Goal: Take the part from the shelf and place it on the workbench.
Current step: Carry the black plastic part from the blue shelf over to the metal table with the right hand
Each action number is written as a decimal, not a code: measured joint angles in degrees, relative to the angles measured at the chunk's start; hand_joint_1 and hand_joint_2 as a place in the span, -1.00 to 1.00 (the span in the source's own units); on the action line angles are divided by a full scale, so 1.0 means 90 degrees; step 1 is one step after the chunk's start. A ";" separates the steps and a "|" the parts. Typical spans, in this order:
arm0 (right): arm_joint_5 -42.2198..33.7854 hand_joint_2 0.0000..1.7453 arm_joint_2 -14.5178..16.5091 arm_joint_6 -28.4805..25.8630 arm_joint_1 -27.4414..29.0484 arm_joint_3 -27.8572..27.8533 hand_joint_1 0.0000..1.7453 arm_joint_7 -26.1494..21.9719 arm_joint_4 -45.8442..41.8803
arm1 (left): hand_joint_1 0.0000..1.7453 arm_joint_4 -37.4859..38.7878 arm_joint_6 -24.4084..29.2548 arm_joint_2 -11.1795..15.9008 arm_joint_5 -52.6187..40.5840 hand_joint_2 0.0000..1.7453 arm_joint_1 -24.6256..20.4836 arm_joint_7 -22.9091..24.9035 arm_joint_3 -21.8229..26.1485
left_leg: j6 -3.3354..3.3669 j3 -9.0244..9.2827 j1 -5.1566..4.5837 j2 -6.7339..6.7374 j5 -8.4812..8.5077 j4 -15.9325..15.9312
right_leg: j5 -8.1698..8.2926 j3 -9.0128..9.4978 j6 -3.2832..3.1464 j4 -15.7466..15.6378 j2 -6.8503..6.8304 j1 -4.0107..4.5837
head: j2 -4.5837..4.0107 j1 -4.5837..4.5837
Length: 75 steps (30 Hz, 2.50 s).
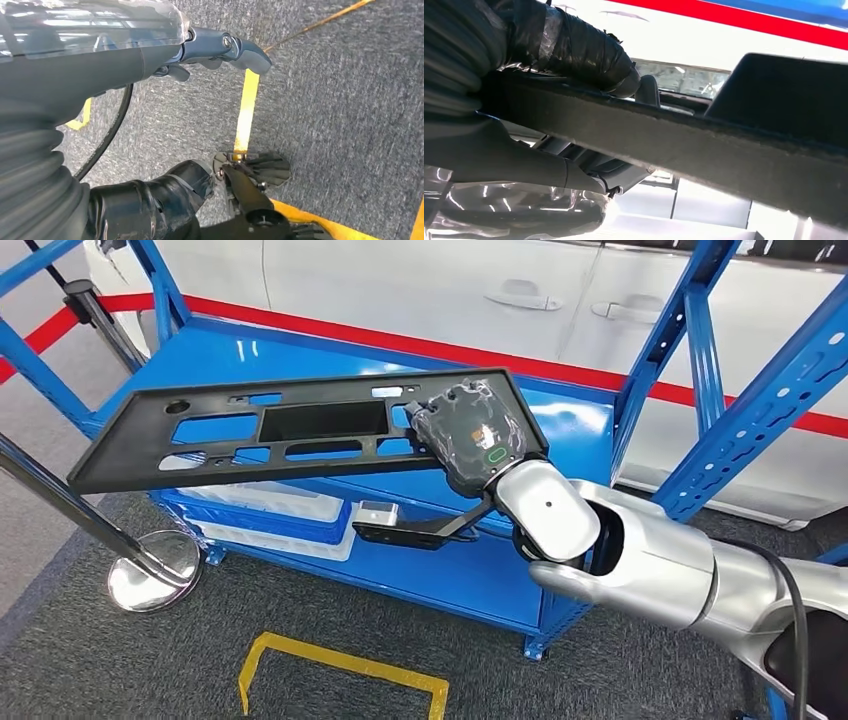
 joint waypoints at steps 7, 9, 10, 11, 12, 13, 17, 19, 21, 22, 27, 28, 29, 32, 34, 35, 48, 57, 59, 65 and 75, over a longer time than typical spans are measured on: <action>0.0005 1.00 -0.0001 0.0002 0.0010 0.0000 1.00 0.0001 0.0000 | -1.00 0.0000 0.0017 0.0004 0.0000 1.00 -0.0010 0.0000 -0.0010 | 0.0293 -0.0344 0.0003 0.0050 0.0426 -0.0100 | -0.0787 -0.0347 0.0198 0.0839 0.0007 -0.0009 | 0.0000 0.0060; 0.0005 1.00 -0.0001 0.0003 0.0024 0.0000 1.00 0.0001 0.0000 | -1.00 0.0001 0.0024 0.0007 -0.0001 1.00 -0.0009 0.0000 -0.0010 | 0.0316 -0.0492 -0.0024 0.0054 0.0528 -0.0083 | -0.1111 -0.0427 0.0218 0.1513 0.0007 -0.0015 | 0.0000 0.0063; 0.0004 1.00 -0.0001 0.0004 0.0032 0.0000 1.00 0.0001 0.0000 | -1.00 0.0001 0.0024 0.0008 -0.0001 1.00 -0.0008 0.0000 -0.0010 | 0.0315 -0.0568 -0.0038 0.0053 0.0577 -0.0072 | -0.1069 -0.0335 0.0211 0.1599 0.0007 -0.0014 | 0.0000 0.0063; 0.0004 1.00 -0.0001 0.0004 0.0037 0.0000 1.00 0.0001 0.0000 | -1.00 0.0001 0.0024 0.0007 -0.0002 1.00 -0.0007 0.0001 -0.0011 | 0.0308 -0.0637 -0.0049 0.0048 0.0623 -0.0062 | -0.0941 -0.0143 0.0189 0.1474 0.0007 -0.0007 | 0.0000 0.0064; 0.0004 1.00 -0.0001 0.0005 0.0038 0.0000 1.00 0.0001 0.0000 | -1.00 0.0001 0.0024 0.0007 -0.0002 1.00 -0.0007 0.0002 -0.0012 | 0.0296 -0.0697 -0.0059 0.0042 0.0669 -0.0055 | -0.0792 0.0157 0.0147 0.1137 0.0010 0.0012 | 0.0000 0.0064; 0.0005 1.00 0.0000 0.0005 0.0034 0.0000 1.00 0.0001 0.0000 | -1.00 0.0000 0.0024 0.0002 -0.0002 1.00 -0.0008 0.0004 -0.0013 | 0.0278 -0.0746 -0.0068 0.0037 0.0712 -0.0050 | -0.0723 0.0479 0.0092 0.0709 0.0013 0.0040 | 0.0000 0.0063; 0.0008 1.00 0.0001 0.0005 0.0022 -0.0007 1.00 0.0001 -0.0009 | -1.00 0.0000 0.0024 -0.0008 -0.0001 1.00 -0.0007 0.0010 -0.0017 | 0.0129 -0.0816 -0.0045 0.0029 0.0931 -0.0134 | -0.0711 0.1020 -0.0056 -0.0265 0.0004 0.0146 | 0.0001 0.0064; 0.0007 1.00 0.0001 0.0010 0.0021 -0.0007 1.00 0.0002 -0.0010 | -1.00 0.0001 0.0028 -0.0003 0.0001 1.00 -0.0002 0.0010 -0.0021 | 0.0057 -0.0874 -0.0029 0.0023 0.0860 -0.0114 | -0.0540 0.0981 -0.0127 -0.0394 -0.0024 0.0125 | 0.0000 0.0067; 0.0007 1.00 0.0006 0.0015 0.0023 -0.0007 1.00 0.0001 -0.0013 | -1.00 0.0002 0.0031 0.0000 0.0003 1.00 0.0007 0.0009 -0.0022 | 0.0017 -0.1039 -0.0021 0.0021 0.0404 0.0309 | -0.0384 0.0899 -0.0194 -0.0499 -0.0052 0.0076 | 0.0001 0.0050; 0.0007 1.00 0.0009 0.0017 0.0025 -0.0007 1.00 0.0001 -0.0014 | -1.00 0.0002 0.0030 -0.0001 0.0004 1.00 0.0010 0.0008 -0.0022 | -0.0003 -0.1149 -0.0014 0.0021 0.0120 0.0668 | -0.0331 0.0830 -0.0218 -0.0502 -0.0052 0.0072 | 0.0001 0.0047; 0.0007 1.00 0.0014 0.0023 0.0041 -0.0005 1.00 0.0001 -0.0015 | -1.00 0.0002 0.0039 0.0010 0.0009 1.00 0.0000 -0.0030 -0.0025 | -0.0168 -0.0946 0.0080 0.0028 0.0201 0.1244 | -0.0141 0.0376 -0.0127 -0.0329 -0.0061 0.0007 | 0.0000 0.0044; 0.0007 1.00 0.0014 0.0026 0.0042 -0.0005 1.00 0.0001 -0.0015 | -1.00 0.0002 0.0042 0.0013 0.0012 1.00 -0.0002 -0.0023 -0.0025 | -0.0220 -0.0701 0.0104 0.0029 0.0309 0.0894 | -0.0120 0.0279 -0.0086 -0.0265 -0.0056 -0.0017 | 0.0000 0.0041; 0.0007 1.00 0.0014 0.0029 0.0041 -0.0005 1.00 0.0001 -0.0015 | -1.00 0.0002 0.0043 0.0012 0.0015 1.00 -0.0004 -0.0008 -0.0025 | -0.0240 -0.0452 0.0104 0.0019 0.0309 0.0523 | -0.0101 0.0195 -0.0040 -0.0196 -0.0051 -0.0024 | 0.0000 0.0037; 0.0006 1.00 0.0013 0.0044 0.0048 -0.0006 1.00 -0.0002 -0.0015 | -1.00 0.0002 0.0051 0.0007 0.0016 1.00 -0.0011 0.0030 -0.0025 | -0.0103 -0.0165 0.0068 -0.0020 0.0111 0.0035 | -0.0022 0.0079 0.0081 -0.0077 -0.0037 0.0012 | 0.0000 0.0052; 0.0003 1.00 0.0012 0.0056 0.0056 -0.0005 1.00 -0.0003 -0.0015 | -1.00 0.0002 0.0062 0.0009 0.0007 1.00 -0.0005 0.0038 -0.0027 | 0.0039 -0.0220 0.0073 -0.0008 0.0155 0.0045 | -0.0021 0.0045 0.0139 -0.0034 -0.0032 -0.0002 | 0.0000 0.0072; -0.0001 1.00 0.0012 0.0063 0.0060 -0.0005 1.00 -0.0003 -0.0015 | -1.00 0.0002 0.0068 0.0011 0.0002 1.00 -0.0003 0.0041 -0.0027 | 0.0101 -0.0244 0.0069 0.0003 0.0190 0.0040 | -0.0120 -0.0009 0.0162 0.0075 -0.0031 -0.0015 | 0.0000 0.0080; -0.0036 1.00 0.0011 0.0093 0.0090 -0.0007 1.00 0.0001 -0.0029 | -1.00 0.0003 0.0081 0.0016 -0.0039 1.00 -0.0013 0.0035 -0.0043 | 0.0198 -0.0500 -0.0046 0.0014 0.0437 -0.0004 | -0.0336 0.0446 -0.0285 -0.0043 -0.0031 0.0245 | 0.0001 0.0106; -0.0052 1.00 0.0011 0.0135 0.0167 -0.0004 1.00 0.0001 -0.0022 | -1.00 0.0005 0.0061 0.0030 -0.0041 1.00 0.0005 0.0090 -0.0049 | -0.0072 -0.1124 0.0022 0.0024 -0.0223 0.1416 | -0.0197 0.0473 -0.0230 -0.0322 -0.0096 0.0050 | 0.0000 0.0103; -0.0052 1.00 0.0012 0.0140 0.0187 -0.0002 1.00 0.0001 -0.0019 | -1.00 0.0004 0.0059 0.0038 -0.0041 1.00 0.0003 0.0104 -0.0050 | -0.0174 -0.0829 0.0079 0.0023 0.0138 0.0785 | -0.0245 0.0359 -0.0155 -0.0146 -0.0081 -0.0009 | 0.0000 0.0100; -0.0055 1.00 0.0007 0.0141 0.0198 -0.0007 1.00 0.0000 -0.0013 | -1.00 0.0002 0.0051 0.0035 -0.0049 1.00 -0.0001 0.0123 -0.0052 | 0.0080 -0.0724 0.0063 -0.0025 0.0385 0.0342 | -0.0247 0.0108 0.0071 0.0153 -0.0032 0.0000 | 0.0000 0.0078; -0.0069 1.00 -0.0022 0.0139 0.0273 -0.0008 1.00 0.0001 0.0000 | -1.00 0.0003 0.0042 0.0029 -0.0061 1.00 -0.0026 0.0133 -0.0052 | 0.0296 -0.1281 -0.0074 -0.0011 0.0951 0.0255 | -0.1070 0.0738 -0.0230 0.0668 -0.0008 0.0134 | 0.0000 0.0106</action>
